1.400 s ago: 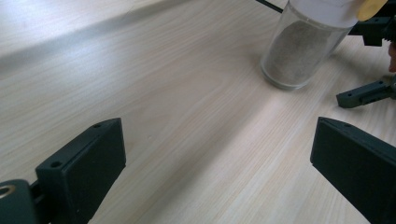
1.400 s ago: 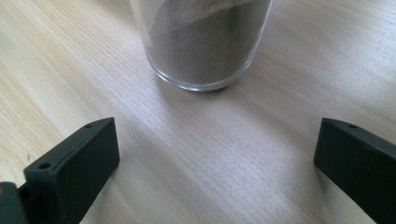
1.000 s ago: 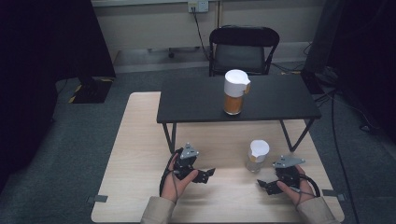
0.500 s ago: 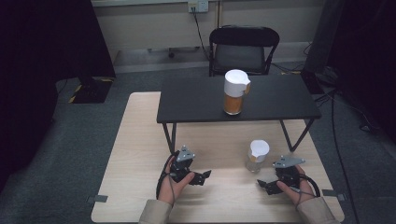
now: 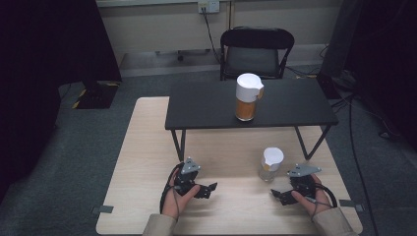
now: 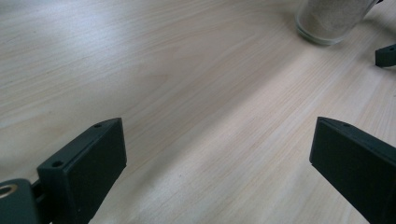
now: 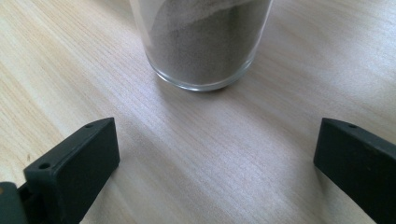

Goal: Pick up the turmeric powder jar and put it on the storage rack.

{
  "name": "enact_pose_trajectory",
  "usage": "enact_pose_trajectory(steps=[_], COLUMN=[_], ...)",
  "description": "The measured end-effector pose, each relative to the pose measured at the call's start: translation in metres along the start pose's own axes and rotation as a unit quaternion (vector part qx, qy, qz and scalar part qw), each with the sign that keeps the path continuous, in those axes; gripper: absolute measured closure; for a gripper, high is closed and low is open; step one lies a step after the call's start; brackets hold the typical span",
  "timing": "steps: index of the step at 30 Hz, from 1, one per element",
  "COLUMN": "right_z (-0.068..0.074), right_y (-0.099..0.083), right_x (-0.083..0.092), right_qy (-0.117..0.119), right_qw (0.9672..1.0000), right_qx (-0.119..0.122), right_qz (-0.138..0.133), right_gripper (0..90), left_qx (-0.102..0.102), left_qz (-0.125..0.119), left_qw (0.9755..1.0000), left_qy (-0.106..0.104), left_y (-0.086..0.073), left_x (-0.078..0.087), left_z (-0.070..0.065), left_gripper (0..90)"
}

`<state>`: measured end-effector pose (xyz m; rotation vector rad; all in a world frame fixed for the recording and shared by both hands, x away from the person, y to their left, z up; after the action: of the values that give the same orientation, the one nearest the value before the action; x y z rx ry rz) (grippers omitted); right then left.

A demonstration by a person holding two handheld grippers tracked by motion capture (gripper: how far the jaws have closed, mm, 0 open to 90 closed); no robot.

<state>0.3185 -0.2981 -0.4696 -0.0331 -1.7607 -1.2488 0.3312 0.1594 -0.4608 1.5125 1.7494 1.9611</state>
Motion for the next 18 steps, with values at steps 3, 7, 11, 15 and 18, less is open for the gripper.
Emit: enact_pose_trajectory(steps=[3,7,11,15,18], right_z=[0.000,0.000,0.000,0.000,0.000], right_y=[0.000,0.000,0.000,0.000,0.000], right_x=[0.000,0.000,0.000,0.000,0.000], right_qy=[0.000,0.000,0.000,0.000,0.000], right_qw=[1.0000,1.0000,1.0000,1.0000,1.0000], right_qx=[0.000,0.000,0.000,0.000,0.000], right_qz=[0.000,0.000,0.000,0.000,0.000], right_gripper=[0.0,0.0,0.0,0.0,0.0], left_qx=[0.001,0.002,0.000,0.002,0.002], left_qz=[-0.001,0.002,0.006,0.008,0.013], left_qw=[1.0000,1.0000,0.9999,0.9998,0.9996], left_qy=[0.002,0.006,0.012,0.017,0.024], left_y=[-0.002,-0.006,-0.010,-0.013,-0.016], left_x=[0.002,0.003,0.005,0.008,0.009], left_z=[0.001,0.003,0.004,0.005,0.006], left_gripper=[3.0,3.0,3.0,2.9,3.0])
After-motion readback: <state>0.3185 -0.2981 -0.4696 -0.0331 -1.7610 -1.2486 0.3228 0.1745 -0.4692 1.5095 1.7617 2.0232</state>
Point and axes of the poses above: each handheld gripper's, and its own axes: x roughly backward along the jaws, y roughly out of its top, z roughly to its left, the point moved 8 cm from there along -x, roughly forward along the jaws, and after that the axes turned 1 degree about -y, right-handed, at the moved point
